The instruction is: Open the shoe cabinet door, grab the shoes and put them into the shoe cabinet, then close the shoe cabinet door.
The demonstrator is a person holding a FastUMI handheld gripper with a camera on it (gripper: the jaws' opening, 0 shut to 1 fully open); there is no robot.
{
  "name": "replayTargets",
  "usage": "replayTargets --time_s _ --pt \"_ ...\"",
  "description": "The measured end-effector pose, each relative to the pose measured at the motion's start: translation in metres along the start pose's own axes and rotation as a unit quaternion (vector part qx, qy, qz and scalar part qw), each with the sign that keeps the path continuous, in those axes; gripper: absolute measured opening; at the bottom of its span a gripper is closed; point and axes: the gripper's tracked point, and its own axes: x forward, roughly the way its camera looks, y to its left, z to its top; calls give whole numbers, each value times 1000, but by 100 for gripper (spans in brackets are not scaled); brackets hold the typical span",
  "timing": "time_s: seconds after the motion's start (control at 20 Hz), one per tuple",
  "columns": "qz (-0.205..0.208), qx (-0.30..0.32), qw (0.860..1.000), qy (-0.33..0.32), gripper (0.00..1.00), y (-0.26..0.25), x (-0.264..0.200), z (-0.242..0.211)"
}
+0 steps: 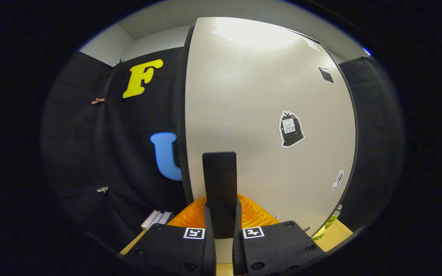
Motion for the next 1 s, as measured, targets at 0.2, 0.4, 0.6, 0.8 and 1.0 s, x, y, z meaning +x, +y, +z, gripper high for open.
replayTargets --time_s 0.2,0.4,0.6,0.8,1.0 --pt "20 10 1000 3 21 -6 -30 -1" --pt "44 15 999 5 20 -21 -68 1" --pt "71 14 997 12 21 -43 -100 4" --pt "100 8 995 21 20 -65 -140 0" --pt "120 7 992 27 20 -88 -174 0"
